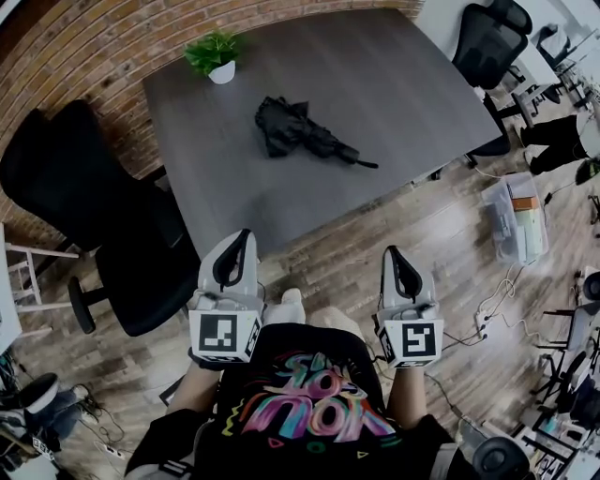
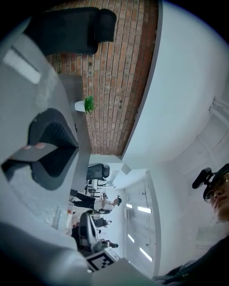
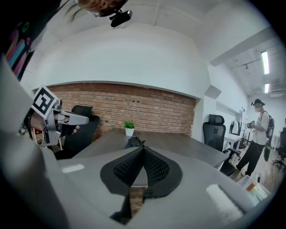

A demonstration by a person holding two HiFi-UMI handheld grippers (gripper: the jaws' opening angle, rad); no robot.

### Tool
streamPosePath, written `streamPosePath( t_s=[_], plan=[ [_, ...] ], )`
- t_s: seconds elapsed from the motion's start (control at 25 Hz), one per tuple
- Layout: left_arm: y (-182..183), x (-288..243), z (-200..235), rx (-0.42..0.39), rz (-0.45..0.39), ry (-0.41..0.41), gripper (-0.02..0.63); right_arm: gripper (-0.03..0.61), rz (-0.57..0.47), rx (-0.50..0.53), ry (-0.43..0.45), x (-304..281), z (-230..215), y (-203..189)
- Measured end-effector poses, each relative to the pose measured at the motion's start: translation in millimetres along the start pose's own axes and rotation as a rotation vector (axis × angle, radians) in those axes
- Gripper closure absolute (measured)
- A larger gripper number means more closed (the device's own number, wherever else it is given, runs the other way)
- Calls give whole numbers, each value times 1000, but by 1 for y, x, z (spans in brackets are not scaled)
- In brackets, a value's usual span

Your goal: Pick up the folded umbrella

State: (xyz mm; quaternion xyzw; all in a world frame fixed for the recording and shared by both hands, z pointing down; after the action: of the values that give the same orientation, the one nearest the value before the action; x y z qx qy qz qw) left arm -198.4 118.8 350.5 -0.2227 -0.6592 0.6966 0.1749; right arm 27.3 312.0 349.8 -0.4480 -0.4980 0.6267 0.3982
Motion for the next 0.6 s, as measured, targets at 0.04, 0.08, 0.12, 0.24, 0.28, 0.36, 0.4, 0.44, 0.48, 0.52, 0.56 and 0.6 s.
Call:
streamPosePath(
  t_s=[0.04, 0.08, 0.12, 0.24, 0.28, 0.36, 0.4, 0.44, 0.48, 0.52, 0.56, 0.6],
  plan=[
    [-1, -3, 2, 1, 3, -2, 612, 575, 3, -2, 2, -3, 1, 0],
    [-2, -5, 3, 3, 8, -3, 612, 575, 4, -4, 6, -6, 2, 0],
    [-4, -7, 4, 5, 13, -4, 612, 575, 2, -9, 9, -9, 2, -2],
    [-8, -15, 5, 6, 25, -2, 612, 575, -1, -26, 4, -20, -2, -6],
    [-9, -19, 6, 6, 28, 1, 612, 575, 6, -29, 3, -24, -4, -7],
    [-11, -27, 7, 3, 28, 6, 612, 575, 18, -35, 4, -33, -10, -11],
    [-12, -32, 8, -2, 28, 9, 612, 575, 22, -40, 7, -39, -13, -13],
    [-12, -39, 10, -8, 27, 14, 612, 575, 25, -45, 12, -46, -16, -14],
    [-11, -47, 12, -14, 26, 24, 612, 575, 27, -49, 21, -55, -20, -16],
    [-10, -55, 14, -17, 24, 36, 612, 575, 28, -48, 32, -65, -26, -16],
    [-9, -64, 16, -17, 21, 49, 612, 575, 29, -45, 47, -77, -31, -16],
    [-7, -74, 18, -19, 20, 63, 612, 575, 28, -40, 61, -89, -38, -15]
  ],
)
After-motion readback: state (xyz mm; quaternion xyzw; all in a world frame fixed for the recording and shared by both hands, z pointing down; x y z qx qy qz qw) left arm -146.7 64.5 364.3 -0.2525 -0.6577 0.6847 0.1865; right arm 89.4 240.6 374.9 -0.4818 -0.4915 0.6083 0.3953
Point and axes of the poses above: the fingertips, and each gripper's own axes: x backward along the fingers, z to its left, y out of its top, the point moved 9 cm from there along x, backward along the fingers, and after that the axes turned 6 degrees about -z, right-handed, at the moved point
